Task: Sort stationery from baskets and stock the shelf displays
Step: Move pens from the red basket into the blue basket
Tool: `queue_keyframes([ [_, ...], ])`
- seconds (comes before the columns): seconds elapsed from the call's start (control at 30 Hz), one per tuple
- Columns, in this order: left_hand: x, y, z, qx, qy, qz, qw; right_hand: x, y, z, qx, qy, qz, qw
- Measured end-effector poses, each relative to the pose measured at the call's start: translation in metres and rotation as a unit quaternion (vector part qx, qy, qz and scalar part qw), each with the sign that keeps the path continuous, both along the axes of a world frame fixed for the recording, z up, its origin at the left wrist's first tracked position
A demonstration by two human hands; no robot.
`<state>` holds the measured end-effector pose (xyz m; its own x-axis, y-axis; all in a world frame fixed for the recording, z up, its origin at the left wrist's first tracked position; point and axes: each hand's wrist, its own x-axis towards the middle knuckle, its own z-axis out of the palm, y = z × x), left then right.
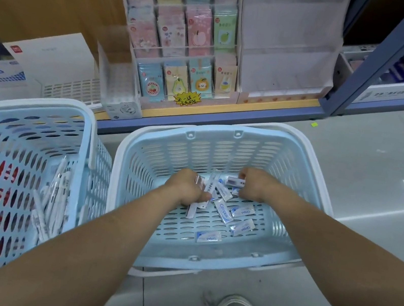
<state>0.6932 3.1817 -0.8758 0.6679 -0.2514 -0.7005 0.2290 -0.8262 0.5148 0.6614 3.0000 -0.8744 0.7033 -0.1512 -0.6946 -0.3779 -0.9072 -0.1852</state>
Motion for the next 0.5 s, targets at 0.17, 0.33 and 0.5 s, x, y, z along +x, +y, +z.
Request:
queue_keyframes([
  [0.17, 0.001, 0.009, 0.021, 0.013, 0.010, -0.051, 0.999, -0.009, 0.006, -0.017, -0.108, -0.056, 0.124, 0.985],
  [0.33, 0.006, 0.019, 0.069, -0.019, -0.019, -0.098, 0.995, -0.004, 0.003, -0.006, -0.160, -0.071, 0.120, 0.977],
  [0.5, 0.017, 0.038, 0.112, -0.197, 0.053, -0.010, 0.979, 0.006, 0.011, 0.040, 0.329, -0.016, -0.159, 0.931],
])
